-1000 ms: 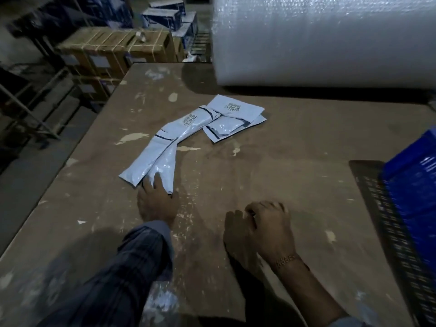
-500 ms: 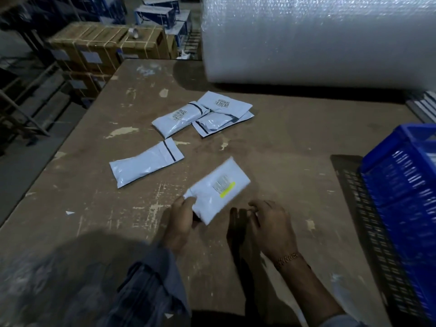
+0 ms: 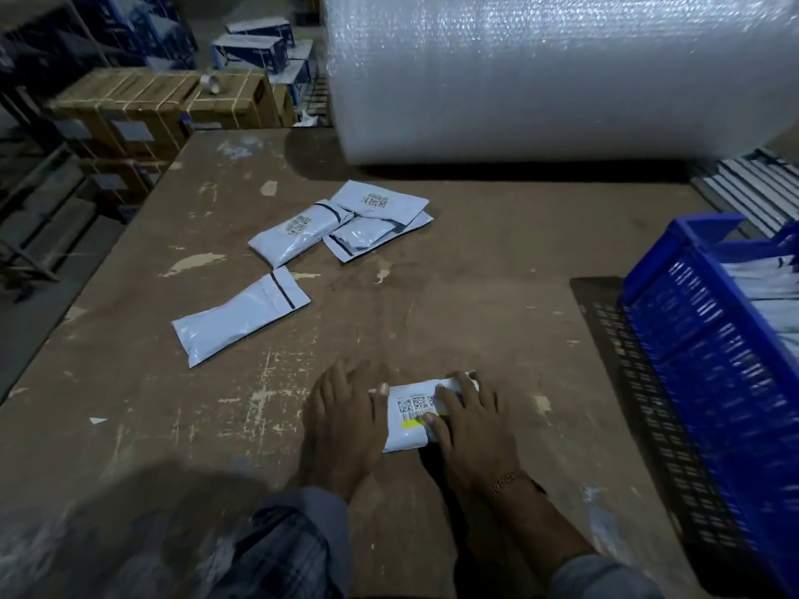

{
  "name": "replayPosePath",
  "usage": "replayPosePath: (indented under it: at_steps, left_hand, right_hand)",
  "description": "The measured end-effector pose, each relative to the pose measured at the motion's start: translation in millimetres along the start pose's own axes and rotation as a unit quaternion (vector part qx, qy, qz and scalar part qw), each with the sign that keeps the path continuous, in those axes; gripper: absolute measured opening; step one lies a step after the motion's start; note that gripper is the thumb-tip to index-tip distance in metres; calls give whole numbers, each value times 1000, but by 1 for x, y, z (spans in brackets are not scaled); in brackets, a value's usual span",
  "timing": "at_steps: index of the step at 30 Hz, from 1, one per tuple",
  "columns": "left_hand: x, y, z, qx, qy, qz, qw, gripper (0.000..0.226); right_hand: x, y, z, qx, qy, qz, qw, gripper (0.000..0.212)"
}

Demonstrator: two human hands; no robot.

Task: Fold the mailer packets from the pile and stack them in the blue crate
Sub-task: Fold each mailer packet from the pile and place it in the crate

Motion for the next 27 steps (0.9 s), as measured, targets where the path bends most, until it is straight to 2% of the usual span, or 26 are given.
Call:
replayPosePath:
  at_steps: [1,3,4,6,9,13,19,27]
  left_hand:
    - [6,-1,6,42,1,-4,999,54]
    - [22,-4,10,76,-17,-69,995,63]
    - [30,-8,7,80,-21,-97,992,68]
    - [45,-14,0,88,-14,-100,991,67]
    - [54,-16,-4,99,-2,-94,991,62]
    - [56,-14,-1,103,19,-79,991,61]
    - [61,-11,0,102,61,-96,988,62]
    - [67,-7,2,101,58,-106,987,63]
  right_hand:
    - [2,6,-2,-10,7,4,1000,41]
    - [9,15,-3,-17,52,1,998,34]
    - [13,18,-1,-16,92,2,996,35]
    - [18,20,2,-15,138,0,990,47]
    - [27,18,4,-33,96,-4,995,53]
    - [34,19,4,-9,75,-23,997,52]
    - [38,22,-1,-11,23,-14,1000,50]
    - [44,25,-1,-24,6,-11,1000,55]
Point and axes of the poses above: each hand's wrist, its own y-axis towards the middle knuckle, its own x-axis out of the palm, z = x × y, the point moved 3 cm from there along y, towards the middle knuckle, and after that the axes turned 8 degrees about z, right-handed, at the moved point
